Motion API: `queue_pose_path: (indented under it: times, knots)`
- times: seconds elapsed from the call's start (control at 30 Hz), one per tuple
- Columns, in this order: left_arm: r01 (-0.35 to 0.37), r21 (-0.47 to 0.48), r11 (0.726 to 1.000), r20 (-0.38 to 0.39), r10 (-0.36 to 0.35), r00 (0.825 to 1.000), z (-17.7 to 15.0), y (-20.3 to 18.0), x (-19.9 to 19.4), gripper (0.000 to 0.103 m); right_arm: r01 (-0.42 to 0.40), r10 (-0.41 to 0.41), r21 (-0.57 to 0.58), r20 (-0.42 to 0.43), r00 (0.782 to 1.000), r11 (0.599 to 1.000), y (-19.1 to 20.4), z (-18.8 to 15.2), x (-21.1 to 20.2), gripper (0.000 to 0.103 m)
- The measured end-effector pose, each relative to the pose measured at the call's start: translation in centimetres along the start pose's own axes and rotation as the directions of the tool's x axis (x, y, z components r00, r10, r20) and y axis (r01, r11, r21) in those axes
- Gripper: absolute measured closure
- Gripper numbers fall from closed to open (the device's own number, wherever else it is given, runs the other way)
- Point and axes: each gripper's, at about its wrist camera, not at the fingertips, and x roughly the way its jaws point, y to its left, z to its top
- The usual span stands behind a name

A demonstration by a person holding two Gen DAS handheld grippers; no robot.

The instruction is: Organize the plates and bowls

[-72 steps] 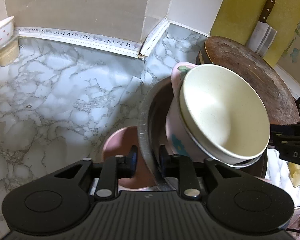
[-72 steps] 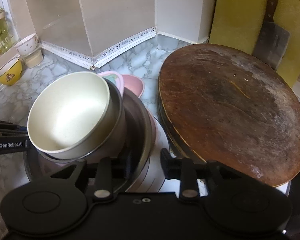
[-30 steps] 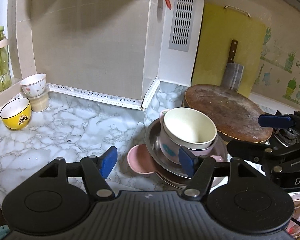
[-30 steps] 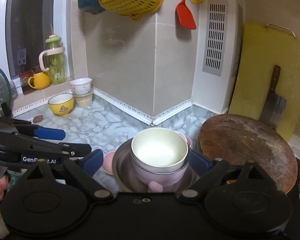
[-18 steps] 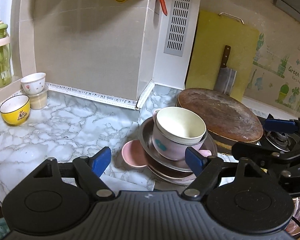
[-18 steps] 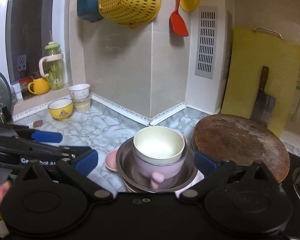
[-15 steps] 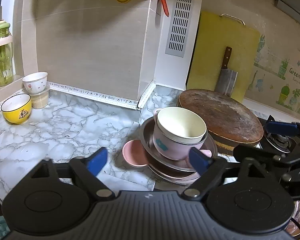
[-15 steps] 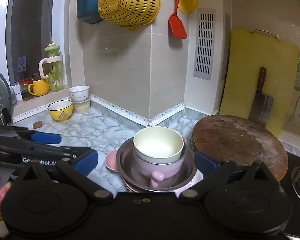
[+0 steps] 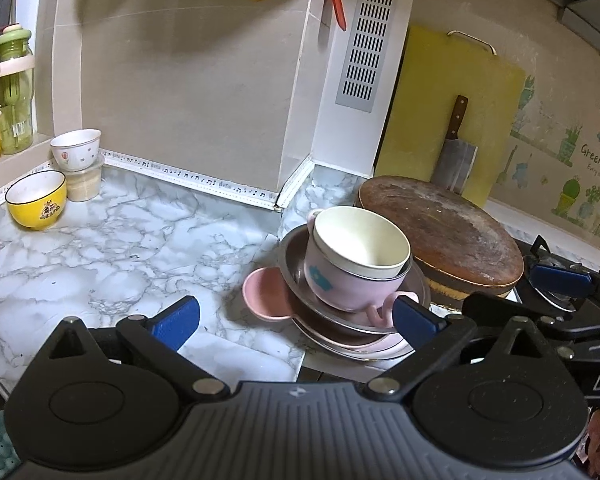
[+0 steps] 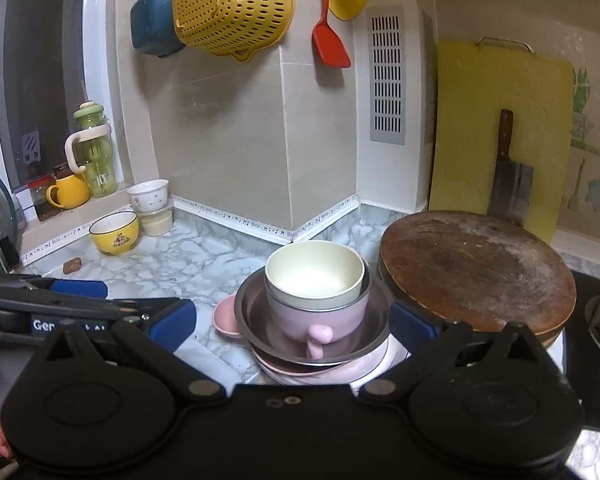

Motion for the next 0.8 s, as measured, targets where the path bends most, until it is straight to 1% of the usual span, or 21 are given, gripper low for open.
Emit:
queue_pose_path:
  times: [0.3,0.7,0.8]
  knots:
    - [-0.009,0.010,1.000,0.002,0.009,1.000,-0.17,0.03,-0.23,0.000,0.038,-0.039,0.030,0.044,0.998,0.999,-0.24,0.10,-0.54,0.000]
    - [-0.012,-0.007,1.000,0.004,0.012,1.000,-0.32,0.55,-0.64,0.000,0.032,-0.032,0.018,0.014,0.999,0.999,0.14,-0.10,-0.29,0.000]
    - [-0.014,-0.004,1.000,0.006,0.014,1.000,-0.27,0.54,-0.64,0.000,0.036,-0.037,0.016,0.018,0.999,0.999,0.16,-0.03,-0.34,0.000]
